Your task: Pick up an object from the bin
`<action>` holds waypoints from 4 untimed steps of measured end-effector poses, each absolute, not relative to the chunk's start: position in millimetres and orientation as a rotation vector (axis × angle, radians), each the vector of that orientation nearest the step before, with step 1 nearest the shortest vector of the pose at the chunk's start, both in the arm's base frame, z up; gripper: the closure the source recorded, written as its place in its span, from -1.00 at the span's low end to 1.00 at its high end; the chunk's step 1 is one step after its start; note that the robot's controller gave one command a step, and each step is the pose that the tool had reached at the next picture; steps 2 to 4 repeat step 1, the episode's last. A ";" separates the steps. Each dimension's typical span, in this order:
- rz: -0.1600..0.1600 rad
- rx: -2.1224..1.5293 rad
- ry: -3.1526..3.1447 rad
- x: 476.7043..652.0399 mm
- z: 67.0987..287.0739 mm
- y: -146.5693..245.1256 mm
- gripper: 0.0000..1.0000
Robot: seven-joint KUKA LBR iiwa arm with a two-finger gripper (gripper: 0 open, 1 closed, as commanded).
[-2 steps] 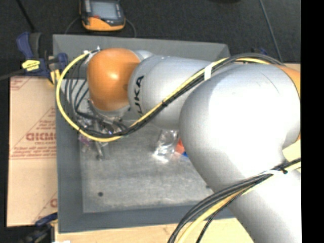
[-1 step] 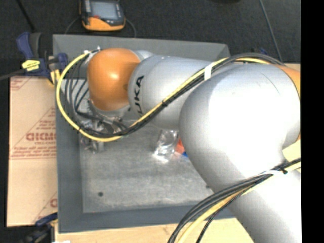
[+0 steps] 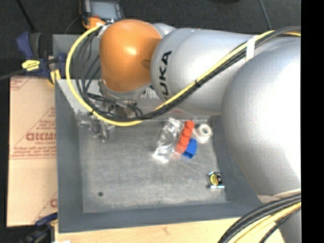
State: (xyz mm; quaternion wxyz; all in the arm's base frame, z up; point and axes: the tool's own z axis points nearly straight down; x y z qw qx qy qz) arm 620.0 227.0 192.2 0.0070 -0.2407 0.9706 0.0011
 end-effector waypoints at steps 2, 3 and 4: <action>0.001 -0.757 3.033 623.5 274.1 233.3 1.00; 0.001 -0.757 3.033 623.5 274.1 233.3 1.00; 0.001 -0.757 3.033 623.5 274.1 233.3 1.00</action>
Offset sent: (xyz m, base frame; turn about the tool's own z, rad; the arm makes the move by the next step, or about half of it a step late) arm 0.0002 0.0071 0.0745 -0.0035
